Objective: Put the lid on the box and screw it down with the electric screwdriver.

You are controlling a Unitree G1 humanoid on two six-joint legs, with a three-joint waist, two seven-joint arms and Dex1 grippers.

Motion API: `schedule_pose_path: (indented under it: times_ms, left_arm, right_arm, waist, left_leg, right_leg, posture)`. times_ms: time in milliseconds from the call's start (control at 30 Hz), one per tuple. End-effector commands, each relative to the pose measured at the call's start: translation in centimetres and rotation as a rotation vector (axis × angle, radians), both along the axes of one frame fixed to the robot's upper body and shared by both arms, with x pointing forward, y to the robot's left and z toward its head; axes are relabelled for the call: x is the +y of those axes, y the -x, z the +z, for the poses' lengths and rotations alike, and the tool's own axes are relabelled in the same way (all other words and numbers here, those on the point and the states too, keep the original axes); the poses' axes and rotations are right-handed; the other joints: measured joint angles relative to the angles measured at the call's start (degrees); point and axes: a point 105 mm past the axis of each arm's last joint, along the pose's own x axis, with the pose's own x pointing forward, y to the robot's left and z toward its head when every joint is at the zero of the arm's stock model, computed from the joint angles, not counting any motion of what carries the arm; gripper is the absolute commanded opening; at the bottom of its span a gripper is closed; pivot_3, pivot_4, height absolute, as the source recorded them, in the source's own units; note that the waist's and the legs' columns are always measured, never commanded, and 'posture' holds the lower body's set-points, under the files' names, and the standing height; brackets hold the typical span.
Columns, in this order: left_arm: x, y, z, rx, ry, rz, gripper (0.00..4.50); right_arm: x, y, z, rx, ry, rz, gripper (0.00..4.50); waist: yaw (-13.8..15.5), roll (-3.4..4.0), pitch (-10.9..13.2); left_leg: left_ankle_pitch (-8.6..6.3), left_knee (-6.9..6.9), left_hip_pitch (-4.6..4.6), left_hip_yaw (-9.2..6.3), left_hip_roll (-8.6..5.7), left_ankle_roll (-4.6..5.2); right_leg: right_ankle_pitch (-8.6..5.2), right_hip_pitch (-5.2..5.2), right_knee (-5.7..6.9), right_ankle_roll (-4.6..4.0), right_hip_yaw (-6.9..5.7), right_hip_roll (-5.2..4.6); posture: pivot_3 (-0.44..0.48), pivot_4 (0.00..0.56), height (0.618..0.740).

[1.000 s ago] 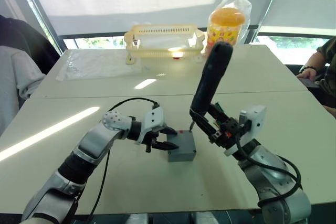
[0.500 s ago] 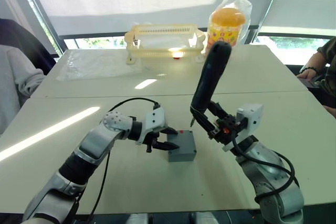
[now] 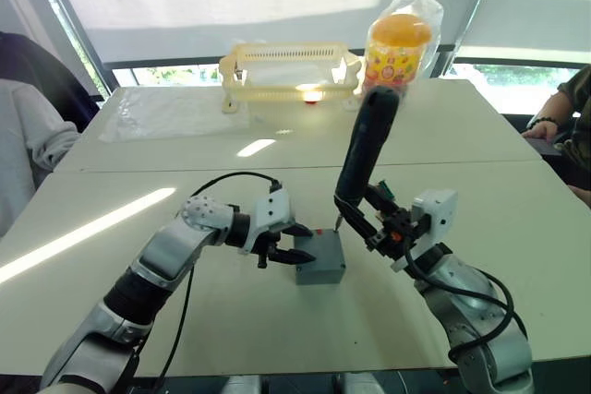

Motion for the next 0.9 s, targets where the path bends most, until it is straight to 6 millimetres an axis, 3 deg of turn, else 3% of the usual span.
schedule_pose_path:
  times_ms: [33, 267, 900]
  left_arm:
    - [0.4, 0.0, -1.2, 0.037, -0.044, 0.022, 2.35]
    - [0.5, 0.0, -1.2, 0.034, -0.045, 0.027, 2.35]
    - [0.6, 0.3, -1.4, 0.025, -0.066, 0.014, 2.35]
  right_arm:
    - [0.1, 0.4, 1.7, -0.089, -0.013, 0.005, 1.74]
    - [0.1, 0.3, 0.8, -0.063, -0.003, 0.011, 1.74]
    - [0.9, 0.4, -4.2, 0.096, 0.117, 0.078, 1.74]
  waist:
    - [0.00, 0.00, 0.00]
    - [-0.01, 0.00, 0.00]
    - [-0.02, -0.34, -0.34]
  left_leg:
    - [0.00, 0.00, 0.00, 0.00, 0.00, 0.00]
    - [0.00, 0.00, 0.01, 0.00, 0.00, 0.00]
    - [-0.03, -0.07, 0.38, -0.02, 0.04, 0.02]
  right_leg:
    - [0.00, 0.00, 0.00, 0.00, 0.00, 0.00]
    - [0.00, 0.01, 0.00, 0.00, 0.00, 0.00]
    - [-0.14, 0.41, -0.11, -0.23, -0.04, 0.01]
  posture:
    - [0.000, 0.150, 0.740]
    - [0.000, 0.150, 0.740]
    - [0.000, 0.150, 0.740]
